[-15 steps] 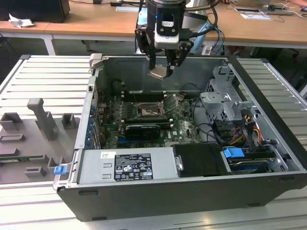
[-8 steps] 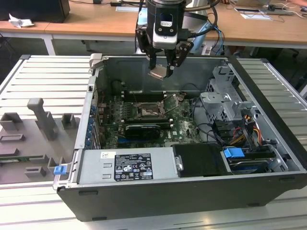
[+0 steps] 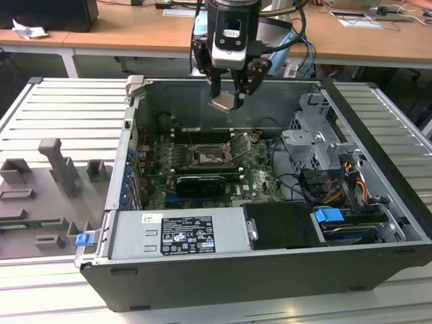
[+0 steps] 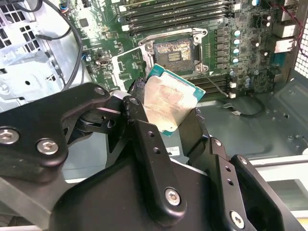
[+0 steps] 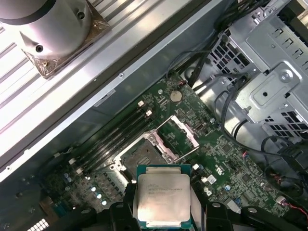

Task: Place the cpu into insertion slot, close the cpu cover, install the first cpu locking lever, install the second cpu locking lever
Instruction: 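Place the cpu into insertion slot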

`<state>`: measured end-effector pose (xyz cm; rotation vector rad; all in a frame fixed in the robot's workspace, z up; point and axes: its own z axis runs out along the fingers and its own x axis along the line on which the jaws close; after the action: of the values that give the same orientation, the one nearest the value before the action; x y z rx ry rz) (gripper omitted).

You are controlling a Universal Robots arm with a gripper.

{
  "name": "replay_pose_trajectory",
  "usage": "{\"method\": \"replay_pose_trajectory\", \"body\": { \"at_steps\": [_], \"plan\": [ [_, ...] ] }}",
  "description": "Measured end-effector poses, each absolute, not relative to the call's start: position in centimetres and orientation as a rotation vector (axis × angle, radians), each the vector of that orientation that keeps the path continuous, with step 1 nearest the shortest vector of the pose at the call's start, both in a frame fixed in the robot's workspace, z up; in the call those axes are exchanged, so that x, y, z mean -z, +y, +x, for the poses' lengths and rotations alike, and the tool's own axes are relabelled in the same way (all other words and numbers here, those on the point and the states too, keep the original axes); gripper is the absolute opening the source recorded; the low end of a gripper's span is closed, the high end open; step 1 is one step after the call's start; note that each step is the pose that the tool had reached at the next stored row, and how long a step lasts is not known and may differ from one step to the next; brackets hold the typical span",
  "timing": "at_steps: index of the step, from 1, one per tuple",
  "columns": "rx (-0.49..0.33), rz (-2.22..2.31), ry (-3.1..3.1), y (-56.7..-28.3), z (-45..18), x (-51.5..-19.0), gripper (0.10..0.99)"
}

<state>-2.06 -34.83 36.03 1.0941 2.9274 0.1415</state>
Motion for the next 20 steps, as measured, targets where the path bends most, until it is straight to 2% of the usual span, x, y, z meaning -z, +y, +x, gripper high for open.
{"method": "replay_pose_trajectory", "body": {
  "at_steps": [20],
  "plan": [
    [-0.14,1.269,2.85,-34.83,-2.06,-36.0,0.529]
  ]
}}
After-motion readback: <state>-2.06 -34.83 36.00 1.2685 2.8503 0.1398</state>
